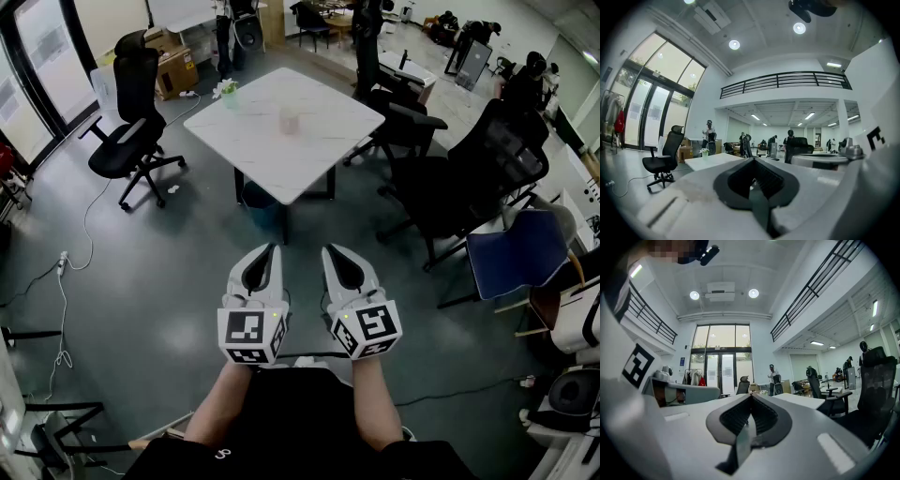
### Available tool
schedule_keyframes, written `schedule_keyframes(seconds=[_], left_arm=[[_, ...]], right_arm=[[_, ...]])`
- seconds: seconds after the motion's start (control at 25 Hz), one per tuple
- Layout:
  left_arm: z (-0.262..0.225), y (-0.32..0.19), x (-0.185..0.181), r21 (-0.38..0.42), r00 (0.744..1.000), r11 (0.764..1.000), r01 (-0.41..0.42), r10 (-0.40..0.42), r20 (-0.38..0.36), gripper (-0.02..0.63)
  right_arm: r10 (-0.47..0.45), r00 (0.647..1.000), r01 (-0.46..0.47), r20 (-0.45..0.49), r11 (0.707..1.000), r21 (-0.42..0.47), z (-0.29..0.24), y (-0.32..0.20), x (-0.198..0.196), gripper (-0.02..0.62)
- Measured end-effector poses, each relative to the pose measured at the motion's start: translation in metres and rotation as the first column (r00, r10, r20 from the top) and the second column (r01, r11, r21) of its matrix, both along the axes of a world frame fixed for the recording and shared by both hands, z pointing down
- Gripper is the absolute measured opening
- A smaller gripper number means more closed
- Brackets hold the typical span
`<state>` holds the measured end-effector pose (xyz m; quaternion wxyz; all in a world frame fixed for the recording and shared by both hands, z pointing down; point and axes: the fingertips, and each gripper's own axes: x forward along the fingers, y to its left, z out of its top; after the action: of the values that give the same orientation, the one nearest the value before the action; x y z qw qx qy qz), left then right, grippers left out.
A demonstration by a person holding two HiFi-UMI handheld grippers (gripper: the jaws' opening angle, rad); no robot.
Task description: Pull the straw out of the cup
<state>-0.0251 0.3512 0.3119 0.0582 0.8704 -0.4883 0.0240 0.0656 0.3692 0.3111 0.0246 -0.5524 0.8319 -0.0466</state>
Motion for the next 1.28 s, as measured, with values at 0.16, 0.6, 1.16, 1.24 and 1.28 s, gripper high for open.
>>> schedule_keyframes(seconds=[0.16, 0.6, 1.16, 1.24, 1.28], left_arm=[[0.004, -0.004, 0.002, -0.008, 1.000, 1.000, 0.007, -0.007, -0.001, 0.000], [0.019, -0.006, 0.009, -0.037, 0.999, 0.998, 0.044, -0.044, 0.002, 0.002], [0.030, -0.053, -0.007, -0.050, 0.994, 0.993, 0.107, -0.107, 0.012, 0.002], [0.034, -0.070, -0.006, -0.056, 0.994, 0.992, 0.113, -0.113, 0.006, 0.002], [0.036, -0.079, -0.004, -0.058, 0.994, 0.992, 0.113, -0.113, 0.000, 0.000]], right_arm=[[-0.007, 1.000, 0.007, 0.005, 1.000, 0.003, 0.002, -0.004, 0.003, -0.006], [0.005, 0.999, -0.004, 0.041, 1.000, -0.026, 0.015, -0.014, 0.024, -0.006], [-0.033, 0.998, 0.036, 0.050, 0.998, -0.059, 0.032, -0.062, 0.019, -0.006], [-0.032, 0.999, 0.034, 0.041, 0.998, -0.061, 0.034, -0.077, 0.020, -0.006], [-0.029, 0.999, 0.031, 0.036, 0.998, -0.062, 0.035, -0.086, 0.023, -0.006]])
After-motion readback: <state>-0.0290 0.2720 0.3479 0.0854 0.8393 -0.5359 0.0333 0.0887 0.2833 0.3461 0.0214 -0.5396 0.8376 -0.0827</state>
